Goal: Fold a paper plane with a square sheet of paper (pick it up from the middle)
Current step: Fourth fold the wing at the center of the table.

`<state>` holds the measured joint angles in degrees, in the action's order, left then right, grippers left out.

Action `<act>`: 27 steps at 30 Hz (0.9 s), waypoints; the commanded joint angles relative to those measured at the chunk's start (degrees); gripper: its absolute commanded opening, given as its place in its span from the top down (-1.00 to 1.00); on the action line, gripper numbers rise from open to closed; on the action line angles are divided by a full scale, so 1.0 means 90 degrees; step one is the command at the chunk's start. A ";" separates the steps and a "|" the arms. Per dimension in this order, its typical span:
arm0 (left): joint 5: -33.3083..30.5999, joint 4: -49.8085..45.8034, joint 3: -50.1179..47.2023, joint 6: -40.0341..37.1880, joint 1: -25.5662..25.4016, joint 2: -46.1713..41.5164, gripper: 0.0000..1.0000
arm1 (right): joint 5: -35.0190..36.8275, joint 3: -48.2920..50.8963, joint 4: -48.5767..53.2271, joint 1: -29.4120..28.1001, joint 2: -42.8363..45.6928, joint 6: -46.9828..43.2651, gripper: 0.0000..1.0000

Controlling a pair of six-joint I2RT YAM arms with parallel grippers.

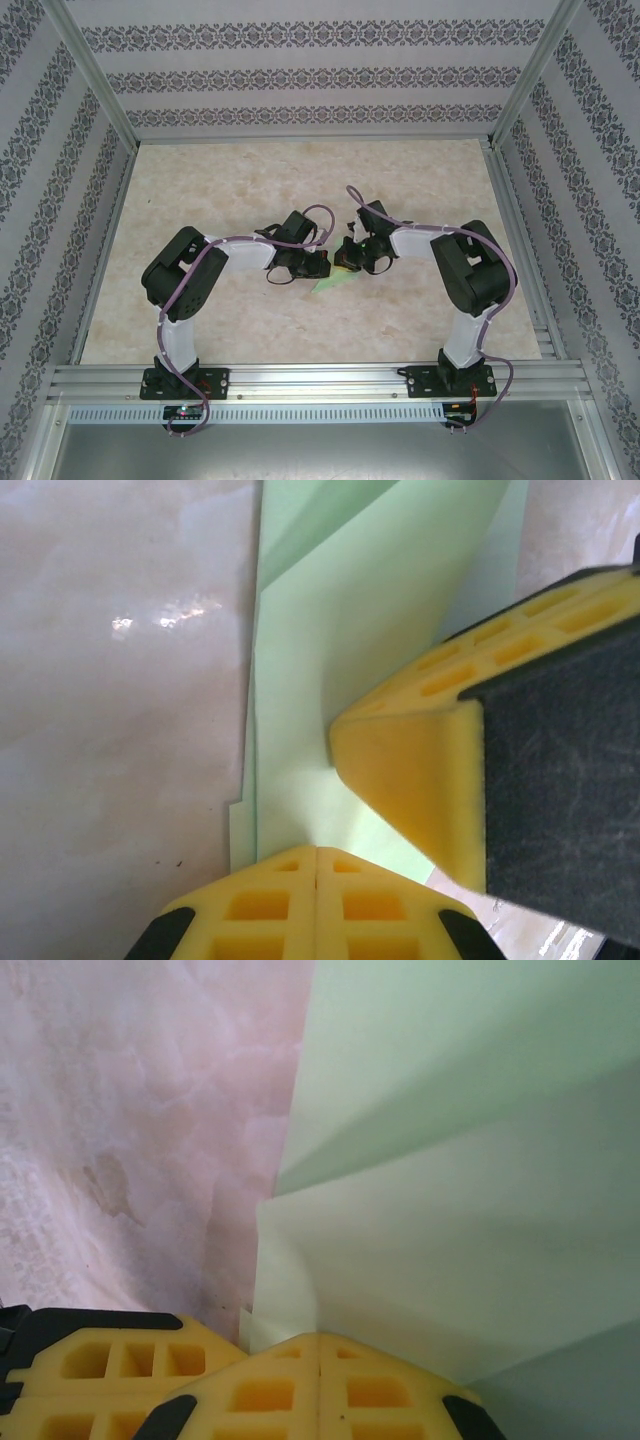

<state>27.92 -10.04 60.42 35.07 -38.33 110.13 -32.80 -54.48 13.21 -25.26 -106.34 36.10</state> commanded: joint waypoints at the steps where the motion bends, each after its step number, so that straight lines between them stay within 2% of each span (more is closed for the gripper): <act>1: -0.0456 -0.1023 -0.0160 0.0029 -0.0031 0.0322 1.00 | 0.0567 -0.0192 -0.0306 0.0456 -0.0176 -0.0455 1.00; 6: -0.0458 -0.1052 -0.0124 0.0009 -0.0034 0.0362 1.00 | 0.0495 -0.0240 -0.0486 0.0619 0.0025 -0.0657 1.00; 14: -0.0510 -0.1070 -0.0122 0.0010 -0.0029 0.0391 1.00 | -0.0049 0.0379 -0.1050 0.0138 0.0885 -0.0462 1.00; 21: -0.0496 -0.1073 -0.0082 0.0004 -0.0028 0.0400 1.00 | -0.0021 0.0595 -0.1269 -0.0003 0.0571 -0.0168 1.00; 27: -0.0502 -0.1147 -0.0048 -0.0023 -0.0029 0.0419 1.00 | -0.0030 0.0419 -0.1079 -0.0040 0.0146 -0.0324 1.00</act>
<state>27.90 -11.53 61.41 35.05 -38.33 110.52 -32.32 -49.71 4.21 -25.12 -103.33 33.71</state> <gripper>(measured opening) 0.053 0.048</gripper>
